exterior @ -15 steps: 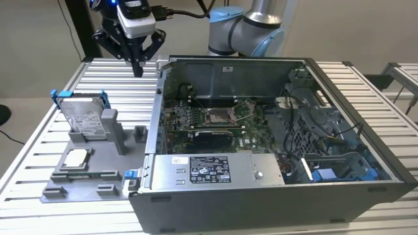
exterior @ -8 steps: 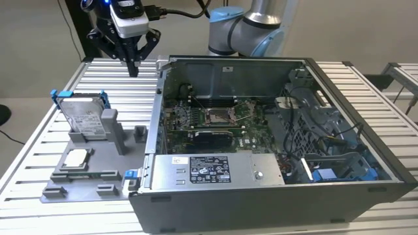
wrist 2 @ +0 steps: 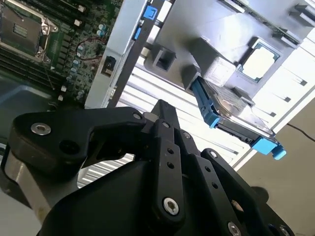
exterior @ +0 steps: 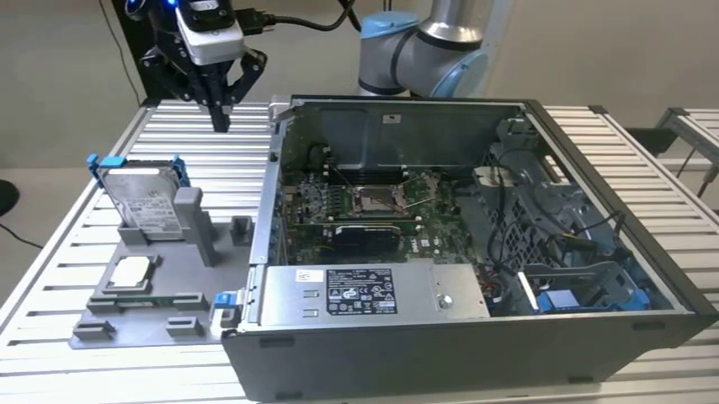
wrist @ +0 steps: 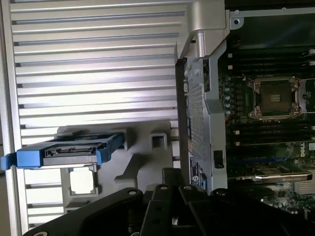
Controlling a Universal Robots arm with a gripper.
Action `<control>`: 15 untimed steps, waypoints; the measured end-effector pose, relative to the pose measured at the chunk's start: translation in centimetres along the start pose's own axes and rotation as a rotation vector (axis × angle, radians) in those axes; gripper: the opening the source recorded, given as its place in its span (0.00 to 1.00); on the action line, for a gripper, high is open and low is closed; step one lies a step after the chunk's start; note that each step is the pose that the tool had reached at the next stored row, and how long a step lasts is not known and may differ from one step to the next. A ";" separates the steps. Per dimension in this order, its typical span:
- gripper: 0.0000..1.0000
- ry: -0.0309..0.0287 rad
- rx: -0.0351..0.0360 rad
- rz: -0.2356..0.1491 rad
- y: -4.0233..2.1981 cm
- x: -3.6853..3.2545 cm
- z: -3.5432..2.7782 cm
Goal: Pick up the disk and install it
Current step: 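Reach for the disk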
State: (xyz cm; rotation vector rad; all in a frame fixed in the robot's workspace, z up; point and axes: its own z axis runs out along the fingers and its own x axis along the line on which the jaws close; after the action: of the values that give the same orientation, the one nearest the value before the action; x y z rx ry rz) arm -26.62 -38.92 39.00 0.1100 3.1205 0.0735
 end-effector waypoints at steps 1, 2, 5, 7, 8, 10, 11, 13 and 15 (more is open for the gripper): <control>0.00 0.0000 0.0000 0.000 -0.01 0.17 0.00; 0.00 0.0000 0.0000 0.000 -0.02 0.36 -0.01; 0.00 0.0000 0.0000 0.000 -0.07 0.99 -0.02; 0.00 0.0001 0.0000 -0.001 -0.10 1.43 -0.03; 0.00 0.0001 0.0000 -0.001 -0.11 1.66 -0.03; 0.00 0.0001 0.0000 -0.001 -0.12 2.16 -0.03; 0.00 0.0001 0.0000 -0.001 -0.08 2.41 -0.03; 0.00 0.0001 0.0000 -0.002 0.00 2.85 -0.02; 0.00 0.0001 -0.0001 -0.003 0.06 3.25 -0.02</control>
State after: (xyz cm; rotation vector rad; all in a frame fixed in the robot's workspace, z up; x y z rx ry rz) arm -29.86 -38.63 38.96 0.1053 3.1207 0.0736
